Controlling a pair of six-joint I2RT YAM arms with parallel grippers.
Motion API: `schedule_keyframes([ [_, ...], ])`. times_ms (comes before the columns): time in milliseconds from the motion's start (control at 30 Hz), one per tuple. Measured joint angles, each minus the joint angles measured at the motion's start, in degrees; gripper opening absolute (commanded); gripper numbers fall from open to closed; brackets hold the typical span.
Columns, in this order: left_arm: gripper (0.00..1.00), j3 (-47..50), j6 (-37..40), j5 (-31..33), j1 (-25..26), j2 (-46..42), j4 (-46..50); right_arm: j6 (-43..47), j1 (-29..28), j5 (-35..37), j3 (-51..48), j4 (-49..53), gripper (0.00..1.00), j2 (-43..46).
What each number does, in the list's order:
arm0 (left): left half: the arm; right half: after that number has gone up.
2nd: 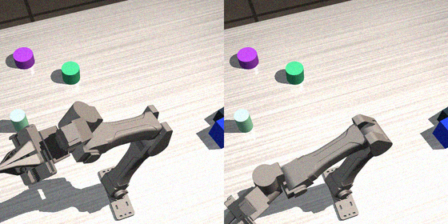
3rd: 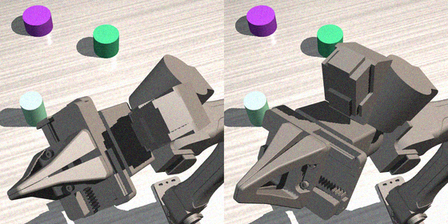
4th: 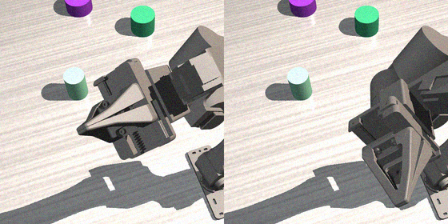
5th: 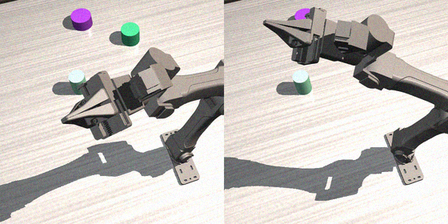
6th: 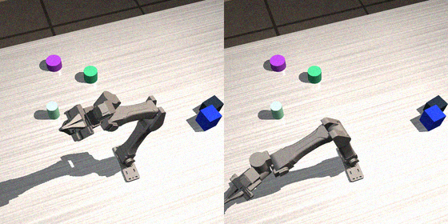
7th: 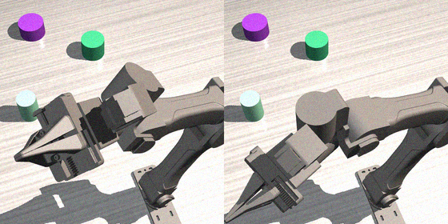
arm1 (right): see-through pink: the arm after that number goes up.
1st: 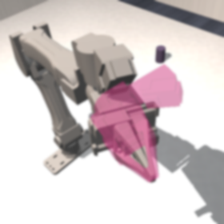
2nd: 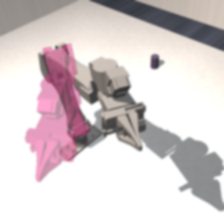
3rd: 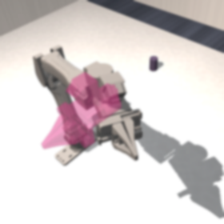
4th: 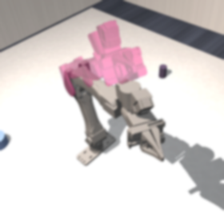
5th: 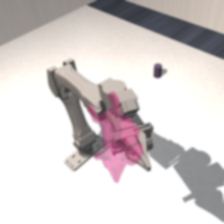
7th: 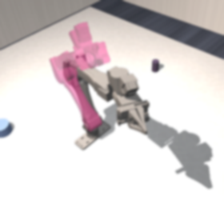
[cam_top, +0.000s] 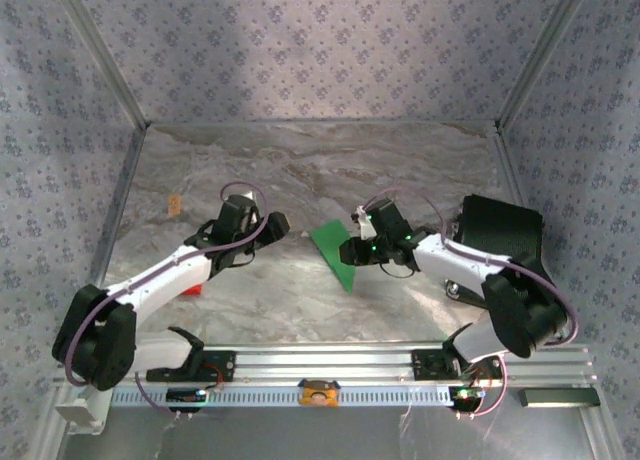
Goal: Fold a paper plane with a square sheet of paper (pick it up from the middle)
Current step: Turn over the paper at the center of the table, then rotate the paper at the center of the table.
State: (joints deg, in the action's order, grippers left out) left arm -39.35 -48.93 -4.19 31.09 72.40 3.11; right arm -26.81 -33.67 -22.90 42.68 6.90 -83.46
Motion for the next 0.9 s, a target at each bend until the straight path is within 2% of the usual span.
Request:
schedule_keyframes([
  [133,0.65,-2.49,-0.07,-3.15,-0.02,4.02,-0.28,-1.79,2.73,-6.25,0.11,-3.39,0.12,-6.19],
  [367,0.65,-4.02,-0.66,-6.95,-0.02,8.24,-0.35,-3.67,2.78,-10.01,1.51,-4.37,0.13,-12.81],
  [467,0.63,-4.33,-0.74,-7.48,-0.02,9.44,-0.33,-7.34,2.78,-8.50,1.33,-4.59,0.12,-13.90],
  [633,0.61,-5.25,-1.29,-8.52,-0.02,10.49,-0.72,-18.75,2.27,-6.64,-1.64,-10.27,0.10,-13.42],
  [800,0.60,-5.29,-1.27,-9.79,-0.02,11.65,-1.33,-32.26,-0.46,-0.50,-6.23,-18.03,0.11,-10.93],
  [900,0.56,-5.29,-1.31,-10.80,-0.02,12.15,-1.86,-40.41,-2.29,3.19,-8.98,-23.54,0.12,-10.10],
])
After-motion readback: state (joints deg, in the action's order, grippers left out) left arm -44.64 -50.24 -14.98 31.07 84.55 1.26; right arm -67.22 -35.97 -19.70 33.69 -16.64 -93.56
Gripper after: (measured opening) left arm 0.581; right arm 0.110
